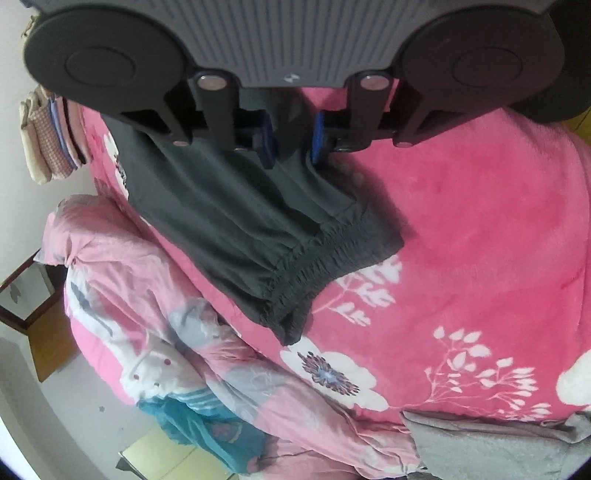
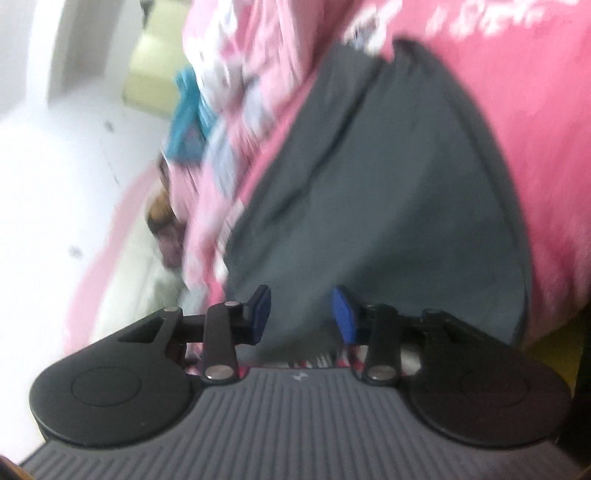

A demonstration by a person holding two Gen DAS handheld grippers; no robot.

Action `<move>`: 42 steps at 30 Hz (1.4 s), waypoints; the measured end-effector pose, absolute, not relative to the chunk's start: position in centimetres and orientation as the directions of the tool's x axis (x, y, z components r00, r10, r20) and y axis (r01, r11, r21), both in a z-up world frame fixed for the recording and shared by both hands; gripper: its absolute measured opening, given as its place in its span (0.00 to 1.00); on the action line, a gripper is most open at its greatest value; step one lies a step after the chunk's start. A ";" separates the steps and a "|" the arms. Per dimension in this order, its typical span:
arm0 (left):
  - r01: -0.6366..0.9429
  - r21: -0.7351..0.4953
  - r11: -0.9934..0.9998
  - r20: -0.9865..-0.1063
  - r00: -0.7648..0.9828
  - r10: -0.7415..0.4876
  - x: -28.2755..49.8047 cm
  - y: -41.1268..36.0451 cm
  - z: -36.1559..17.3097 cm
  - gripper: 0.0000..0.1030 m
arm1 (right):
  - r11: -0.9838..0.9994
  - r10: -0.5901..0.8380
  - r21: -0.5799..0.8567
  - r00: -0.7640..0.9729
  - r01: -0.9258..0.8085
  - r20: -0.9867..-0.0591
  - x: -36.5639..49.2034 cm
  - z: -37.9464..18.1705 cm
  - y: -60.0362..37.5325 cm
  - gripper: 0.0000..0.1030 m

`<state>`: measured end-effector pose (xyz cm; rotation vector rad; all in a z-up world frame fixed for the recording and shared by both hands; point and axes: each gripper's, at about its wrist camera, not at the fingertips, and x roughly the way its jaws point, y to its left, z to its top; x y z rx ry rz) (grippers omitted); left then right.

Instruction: Fold clothes

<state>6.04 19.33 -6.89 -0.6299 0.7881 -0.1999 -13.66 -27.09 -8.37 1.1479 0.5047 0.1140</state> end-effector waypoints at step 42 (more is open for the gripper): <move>-0.121 -0.562 0.818 -0.588 0.754 -0.293 4.3 20.1 -6.8 0.03 | 0.043 0.302 0.920 0.873 0.389 -0.383 -18.6 -15.2 -22.9 0.46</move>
